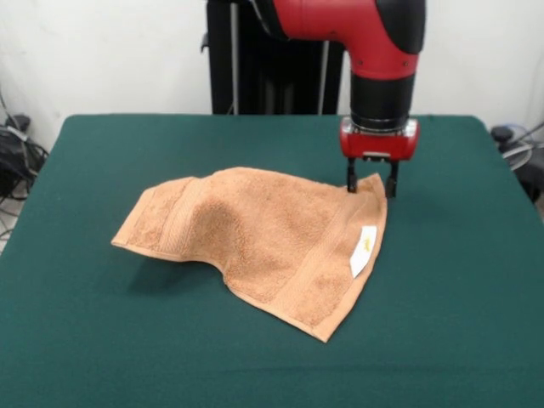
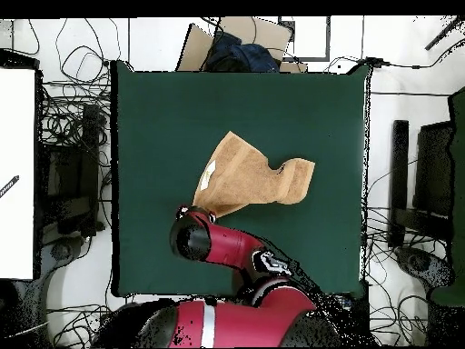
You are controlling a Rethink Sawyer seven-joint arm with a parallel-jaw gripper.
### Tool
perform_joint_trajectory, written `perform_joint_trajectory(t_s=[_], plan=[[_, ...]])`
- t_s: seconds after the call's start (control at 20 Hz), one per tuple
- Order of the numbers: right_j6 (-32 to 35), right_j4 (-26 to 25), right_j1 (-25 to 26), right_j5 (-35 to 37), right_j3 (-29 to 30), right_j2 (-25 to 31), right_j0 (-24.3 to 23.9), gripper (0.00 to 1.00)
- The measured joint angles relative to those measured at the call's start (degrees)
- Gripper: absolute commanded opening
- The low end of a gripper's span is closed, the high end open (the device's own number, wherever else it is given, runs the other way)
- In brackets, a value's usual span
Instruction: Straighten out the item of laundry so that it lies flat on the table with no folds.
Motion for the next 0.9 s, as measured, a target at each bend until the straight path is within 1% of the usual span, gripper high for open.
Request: perform_joint_trajectory(t_s=[0.35, 0.65, 0.7, 0.9], plan=[[0.0, -0.01, 0.08, 0.0, -0.19, 0.01, 2.11, 1.0], [0.0, -0.01, 0.85, 0.01, -0.69, 0.03, 2.0, 1.0], [0.0, 0.0, 2.23, -0.01, -1.48, 0.07, 1.48, 1.0], [0.0, -0.03, 3.1, 0.04, -2.1, 0.26, 0.98, 1.0]])
